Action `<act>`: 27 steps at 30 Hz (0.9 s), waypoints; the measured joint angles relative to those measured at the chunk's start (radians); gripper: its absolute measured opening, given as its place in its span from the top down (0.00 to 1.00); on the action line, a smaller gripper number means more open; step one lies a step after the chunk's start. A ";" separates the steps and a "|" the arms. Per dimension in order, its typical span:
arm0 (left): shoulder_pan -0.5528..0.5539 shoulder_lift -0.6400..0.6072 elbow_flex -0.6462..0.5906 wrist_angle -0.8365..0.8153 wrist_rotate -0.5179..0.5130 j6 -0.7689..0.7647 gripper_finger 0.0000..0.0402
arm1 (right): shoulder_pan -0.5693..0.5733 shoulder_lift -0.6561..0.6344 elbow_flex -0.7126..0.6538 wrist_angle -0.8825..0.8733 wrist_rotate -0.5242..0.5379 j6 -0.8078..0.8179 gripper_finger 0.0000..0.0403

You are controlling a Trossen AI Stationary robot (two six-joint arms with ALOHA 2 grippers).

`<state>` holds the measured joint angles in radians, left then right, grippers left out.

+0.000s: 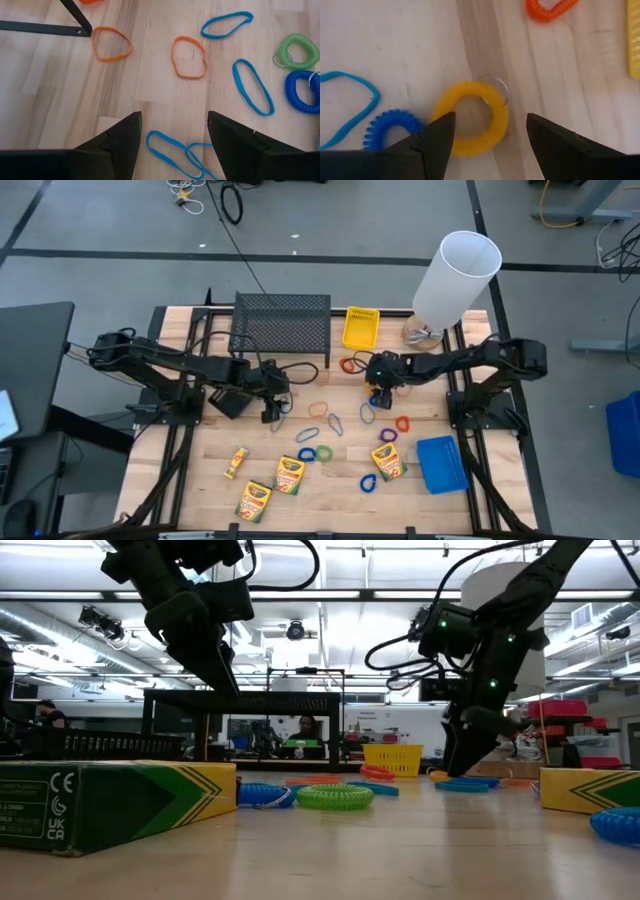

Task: Pick & Place Office Desk Supplies
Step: Put the yellow spring keychain into the yellow bin

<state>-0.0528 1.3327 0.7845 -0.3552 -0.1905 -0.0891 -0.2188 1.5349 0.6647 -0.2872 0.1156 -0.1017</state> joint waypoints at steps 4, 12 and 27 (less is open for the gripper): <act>0.000 0.000 0.000 0.000 0.000 -0.001 0.42 | 0.001 0.014 0.002 0.007 -0.002 0.000 0.42; 0.000 0.000 0.000 0.000 0.008 -0.005 0.42 | 0.002 0.014 0.001 0.007 -0.037 0.000 0.72; 0.000 0.000 0.000 0.000 0.035 -0.027 0.42 | 0.026 0.015 -0.003 0.039 -0.036 0.035 0.98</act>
<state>-0.0532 1.3323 0.7845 -0.3553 -0.1551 -0.1165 -0.1931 1.5502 0.6622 -0.2483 0.0793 -0.0671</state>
